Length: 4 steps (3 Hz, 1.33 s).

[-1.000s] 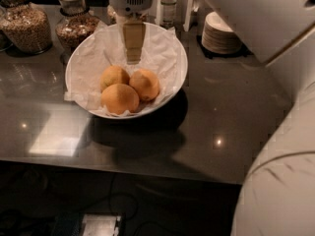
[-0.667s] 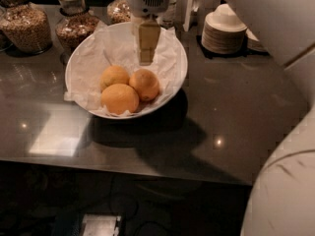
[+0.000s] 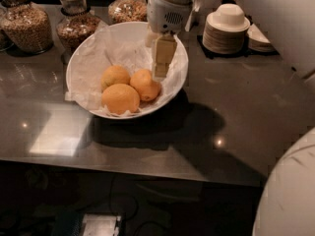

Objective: Pick orange from white bowl

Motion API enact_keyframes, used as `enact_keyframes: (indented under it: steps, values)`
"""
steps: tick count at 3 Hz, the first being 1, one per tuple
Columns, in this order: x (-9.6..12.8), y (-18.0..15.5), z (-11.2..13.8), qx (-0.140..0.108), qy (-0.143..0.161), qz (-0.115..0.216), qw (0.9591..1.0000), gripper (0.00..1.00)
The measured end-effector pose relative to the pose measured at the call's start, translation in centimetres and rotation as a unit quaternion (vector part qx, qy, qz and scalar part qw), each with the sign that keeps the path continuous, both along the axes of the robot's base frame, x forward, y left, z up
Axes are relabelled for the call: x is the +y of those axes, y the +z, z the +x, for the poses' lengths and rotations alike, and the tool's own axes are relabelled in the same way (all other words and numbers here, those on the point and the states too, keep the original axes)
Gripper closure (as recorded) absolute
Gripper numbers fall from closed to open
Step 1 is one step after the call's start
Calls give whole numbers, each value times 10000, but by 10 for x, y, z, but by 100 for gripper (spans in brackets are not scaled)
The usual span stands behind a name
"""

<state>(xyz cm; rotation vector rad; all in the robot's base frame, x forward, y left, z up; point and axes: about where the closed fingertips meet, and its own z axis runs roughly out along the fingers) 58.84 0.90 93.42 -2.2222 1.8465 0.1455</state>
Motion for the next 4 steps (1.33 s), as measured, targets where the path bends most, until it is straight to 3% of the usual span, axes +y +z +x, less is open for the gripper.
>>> enact_keyframes:
  steps: [2, 4]
  values:
    - [7, -36, -4, 436, 187, 247, 9986, 27]
    - [30, -52, 10, 623, -34, 366, 9974, 27]
